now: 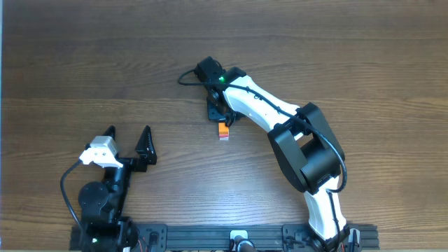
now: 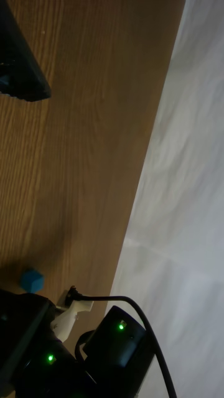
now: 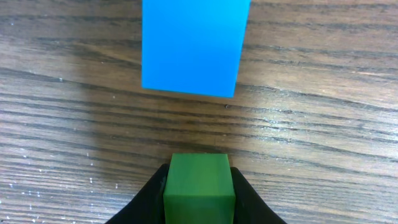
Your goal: Stack Cubes
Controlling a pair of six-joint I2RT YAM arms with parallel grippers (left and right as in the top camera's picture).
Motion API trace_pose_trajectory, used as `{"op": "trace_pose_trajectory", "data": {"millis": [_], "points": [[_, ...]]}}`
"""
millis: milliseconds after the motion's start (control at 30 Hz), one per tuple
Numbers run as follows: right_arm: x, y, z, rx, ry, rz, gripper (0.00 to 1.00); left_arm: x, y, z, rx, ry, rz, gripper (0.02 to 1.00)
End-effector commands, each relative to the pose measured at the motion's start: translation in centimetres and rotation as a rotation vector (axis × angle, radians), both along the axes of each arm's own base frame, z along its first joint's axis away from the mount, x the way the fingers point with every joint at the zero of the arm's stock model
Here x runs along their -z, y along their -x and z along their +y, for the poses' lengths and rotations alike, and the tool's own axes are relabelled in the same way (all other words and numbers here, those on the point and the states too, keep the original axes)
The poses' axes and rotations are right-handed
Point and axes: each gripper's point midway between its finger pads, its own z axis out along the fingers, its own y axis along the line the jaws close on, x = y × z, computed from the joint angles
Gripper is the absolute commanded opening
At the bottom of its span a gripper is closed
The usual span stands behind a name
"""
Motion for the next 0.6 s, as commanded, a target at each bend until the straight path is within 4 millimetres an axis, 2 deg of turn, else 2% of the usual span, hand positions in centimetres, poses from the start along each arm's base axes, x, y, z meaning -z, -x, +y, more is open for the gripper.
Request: {"op": "trace_pose_trajectory", "data": {"millis": [33, 200, 600], "points": [[-0.2, -0.6, 0.1, 0.002, 0.010, -0.012, 0.231, 0.2, 0.0, -0.2, 0.011, -0.013, -0.001, 0.998], [-1.4, -1.2, 0.3, 0.003, 0.013, -0.025, 0.226, 0.2, 0.0, -0.2, 0.011, -0.013, -0.001, 1.000], [-6.2, -2.6, 0.4, 0.008, 0.046, -0.064, 0.220, 0.2, 0.0, -0.2, 0.011, -0.013, -0.001, 1.000]]}}
